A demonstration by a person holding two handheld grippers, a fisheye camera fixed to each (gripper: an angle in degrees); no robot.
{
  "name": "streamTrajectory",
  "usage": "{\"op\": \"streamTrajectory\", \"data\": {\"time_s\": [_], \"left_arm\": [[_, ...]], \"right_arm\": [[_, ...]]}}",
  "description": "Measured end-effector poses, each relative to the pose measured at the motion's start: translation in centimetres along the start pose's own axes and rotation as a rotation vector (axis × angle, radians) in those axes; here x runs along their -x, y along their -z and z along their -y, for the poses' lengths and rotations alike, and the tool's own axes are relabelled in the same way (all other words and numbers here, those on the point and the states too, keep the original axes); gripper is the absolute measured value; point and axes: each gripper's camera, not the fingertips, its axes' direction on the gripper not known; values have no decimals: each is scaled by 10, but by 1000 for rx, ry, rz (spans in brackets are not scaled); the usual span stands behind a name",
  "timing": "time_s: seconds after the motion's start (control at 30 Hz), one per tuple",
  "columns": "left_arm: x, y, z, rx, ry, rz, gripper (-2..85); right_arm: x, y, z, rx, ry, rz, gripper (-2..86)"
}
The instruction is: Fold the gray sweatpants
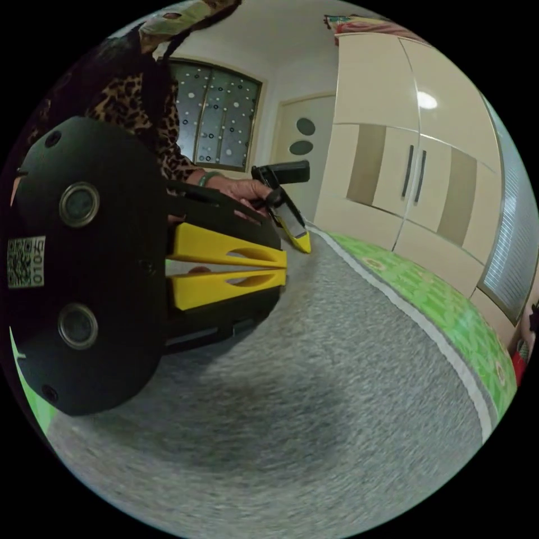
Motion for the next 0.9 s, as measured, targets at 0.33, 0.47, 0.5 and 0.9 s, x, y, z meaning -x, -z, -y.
{"op": "streamTrajectory", "data": {"time_s": [0.33, 0.47, 0.5, 0.9], "left_arm": [[35, 39, -57, -225, 163, -123, -1], [17, -1, -71, -94, 97, -29, -2], [16, -9, -73, -72, 107, -12, -2], [-10, -68, -51, 7, -167, 264, -4]], "right_arm": [[-64, 378, -113, -674, -314, -261, 59], [-90, 445, -110, -738, -453, -348, 96], [-98, 461, -99, -722, -489, -383, 106], [-108, 449, -44, -550, -482, -293, 42]]}}
